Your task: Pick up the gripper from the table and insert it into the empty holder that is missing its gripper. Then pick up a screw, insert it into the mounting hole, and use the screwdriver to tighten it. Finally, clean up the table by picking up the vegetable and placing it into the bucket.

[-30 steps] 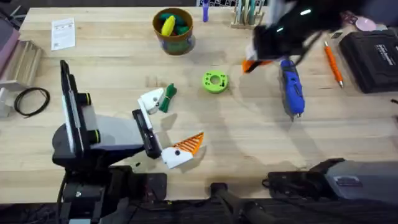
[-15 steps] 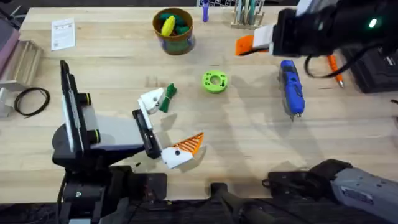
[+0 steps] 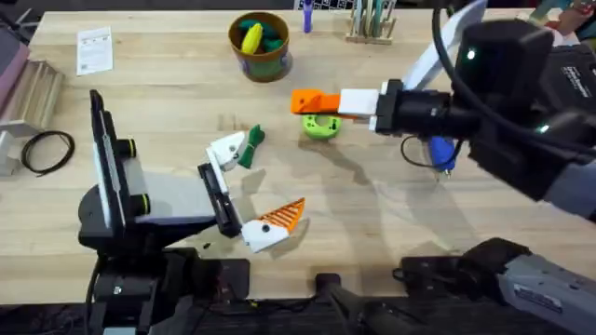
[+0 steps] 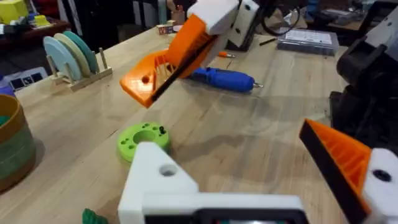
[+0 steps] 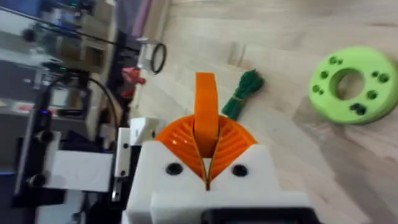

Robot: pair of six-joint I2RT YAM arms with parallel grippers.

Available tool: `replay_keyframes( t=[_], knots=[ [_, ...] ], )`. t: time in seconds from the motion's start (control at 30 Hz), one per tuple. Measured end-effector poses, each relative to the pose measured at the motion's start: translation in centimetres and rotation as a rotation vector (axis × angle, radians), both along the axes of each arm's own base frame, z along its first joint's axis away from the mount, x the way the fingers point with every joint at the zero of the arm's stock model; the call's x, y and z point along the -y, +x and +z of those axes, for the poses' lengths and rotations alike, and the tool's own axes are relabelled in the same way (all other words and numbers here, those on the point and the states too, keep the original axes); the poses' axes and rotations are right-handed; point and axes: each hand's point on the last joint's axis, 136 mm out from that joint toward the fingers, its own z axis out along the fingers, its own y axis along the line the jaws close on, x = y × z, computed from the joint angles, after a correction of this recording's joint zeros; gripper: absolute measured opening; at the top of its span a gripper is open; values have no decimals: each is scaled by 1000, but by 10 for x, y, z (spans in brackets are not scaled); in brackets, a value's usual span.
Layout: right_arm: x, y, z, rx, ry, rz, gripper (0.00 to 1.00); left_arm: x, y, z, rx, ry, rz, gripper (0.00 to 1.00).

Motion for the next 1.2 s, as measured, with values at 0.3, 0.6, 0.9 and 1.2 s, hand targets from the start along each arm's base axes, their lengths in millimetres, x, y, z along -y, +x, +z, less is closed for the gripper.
replay_keyframes(
  t=[0.3,0.6,0.9,1.2],
  knots=[
    [-16,-11,31,-28,241,69,9,0,0,0,0,0,0,985],
    [-26,-32,47,-120,340,192,9,0,0,0,0,0,0,985],
    [-34,-54,22,-291,339,350,9,0,0,0,0,0,0,986],
    [-41,-60,21,-252,373,502,9,0,0,0,0,0,0,986]
  ],
)
